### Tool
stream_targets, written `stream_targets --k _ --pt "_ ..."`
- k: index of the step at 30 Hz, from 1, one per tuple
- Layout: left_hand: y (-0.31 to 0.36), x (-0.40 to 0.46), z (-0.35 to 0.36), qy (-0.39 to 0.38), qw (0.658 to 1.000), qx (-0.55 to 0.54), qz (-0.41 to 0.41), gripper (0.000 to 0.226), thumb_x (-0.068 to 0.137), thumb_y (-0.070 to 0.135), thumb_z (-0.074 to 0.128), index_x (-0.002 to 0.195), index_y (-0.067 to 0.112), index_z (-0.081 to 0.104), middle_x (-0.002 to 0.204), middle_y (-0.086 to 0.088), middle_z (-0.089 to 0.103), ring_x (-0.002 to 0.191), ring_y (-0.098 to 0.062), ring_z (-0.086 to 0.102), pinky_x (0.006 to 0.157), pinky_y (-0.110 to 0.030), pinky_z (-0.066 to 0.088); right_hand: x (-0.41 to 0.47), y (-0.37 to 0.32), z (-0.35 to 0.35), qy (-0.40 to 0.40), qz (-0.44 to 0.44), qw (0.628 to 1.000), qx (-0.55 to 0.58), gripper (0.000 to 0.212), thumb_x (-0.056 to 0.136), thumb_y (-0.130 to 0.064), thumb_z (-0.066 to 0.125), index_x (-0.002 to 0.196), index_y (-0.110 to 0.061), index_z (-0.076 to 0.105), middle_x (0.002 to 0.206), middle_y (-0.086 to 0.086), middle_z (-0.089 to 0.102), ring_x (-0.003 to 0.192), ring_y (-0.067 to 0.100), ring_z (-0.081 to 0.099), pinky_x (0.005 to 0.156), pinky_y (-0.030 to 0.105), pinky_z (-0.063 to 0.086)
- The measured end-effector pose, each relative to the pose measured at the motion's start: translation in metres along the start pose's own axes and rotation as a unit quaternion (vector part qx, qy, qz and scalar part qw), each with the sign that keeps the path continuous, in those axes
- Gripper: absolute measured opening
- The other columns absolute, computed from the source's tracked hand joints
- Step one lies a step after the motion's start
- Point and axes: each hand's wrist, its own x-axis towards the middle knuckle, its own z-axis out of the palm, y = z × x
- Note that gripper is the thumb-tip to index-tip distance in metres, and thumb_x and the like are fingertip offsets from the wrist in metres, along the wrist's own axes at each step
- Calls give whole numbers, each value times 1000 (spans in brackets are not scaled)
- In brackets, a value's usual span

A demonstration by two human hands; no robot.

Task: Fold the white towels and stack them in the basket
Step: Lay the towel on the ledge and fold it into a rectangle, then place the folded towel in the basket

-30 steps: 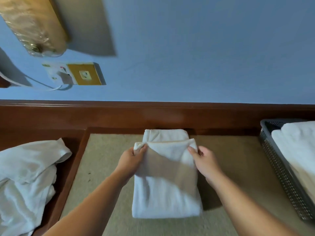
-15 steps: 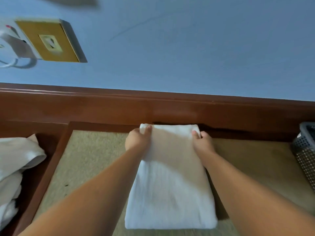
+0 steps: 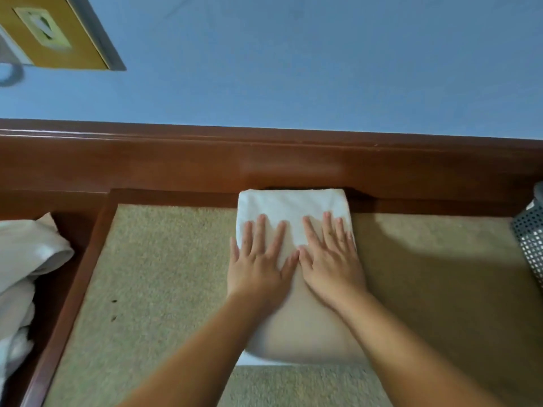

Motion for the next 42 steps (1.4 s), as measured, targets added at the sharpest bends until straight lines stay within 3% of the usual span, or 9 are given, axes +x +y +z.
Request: stream_targets --k 5,10,14,20,29,32,35,38,42 --pt "-3 13 6 -8 1000 10 4 70 99 75 7 161 49 -12 171 4 -25 157 -23 -26 127 -51 -11 9 3 3 -29 15 999 0 67 106 -58 21 162 -46 -13 168 1 -31 156 24 -29 126 41 -18" --pt "8 -7 -25 -93 994 52 -4 71 104 65 10 163 36 -15 170 -4 -28 156 -28 -27 126 -55 -15 -9 -13 -29 -121 49 991 28 66 108 -54 21 164 -39 -13 168 3 -33 154 26 -33 127 44 -15" --pt "19 -78 -32 -81 997 9 9 69 106 59 6 166 27 -7 170 -6 -26 155 -25 -28 126 -50 -15 -78 -35 -25 -105 46 993 15 61 110 -46 14 163 -40 -16 168 2 -33 152 28 -35 127 47 -15" --pt "-10 -115 22 -43 997 19 56 64 110 56 8 162 33 -20 168 -1 -32 151 -18 -37 124 -42 -19 -120 -15 13 -72 33 997 3 63 99 -60 -4 156 -48 -27 164 -2 -41 149 24 -42 126 46 -19" --pt "-18 -113 19 -57 993 23 104 76 103 72 8 162 33 -21 165 -1 -37 151 -18 -38 129 -44 -12 -116 -3 4 -122 -24 992 33 69 107 -61 16 158 -42 -28 156 3 -52 142 23 -51 123 50 -23" --pt "-41 -137 16 -45 982 29 179 91 100 68 42 167 27 -3 172 -9 -18 159 -27 -17 131 -46 3 -144 15 -7 -122 -110 986 32 75 107 -57 28 163 -36 -17 162 0 -42 147 16 -44 124 42 -22" --pt "-60 -152 19 -16 978 30 206 92 84 22 75 163 11 29 168 -20 26 153 -37 31 117 -54 41 -178 43 -3 -94 -160 981 57 83 98 -18 45 166 -26 -1 171 -7 -22 157 13 -24 128 36 -10" --pt "-60 -145 24 19 976 60 208 98 66 8 88 154 4 44 156 -24 46 139 -39 53 112 -48 46 -185 66 11 -28 -129 987 97 84 87 14 49 163 -12 25 173 -2 11 161 12 2 131 36 11" --pt "-57 -137 23 27 971 117 207 90 58 8 96 139 -1 56 143 -25 59 121 -38 68 93 -44 60 -174 61 6 -32 -99 988 113 78 86 15 51 159 -11 39 169 2 28 158 9 10 125 18 -2"
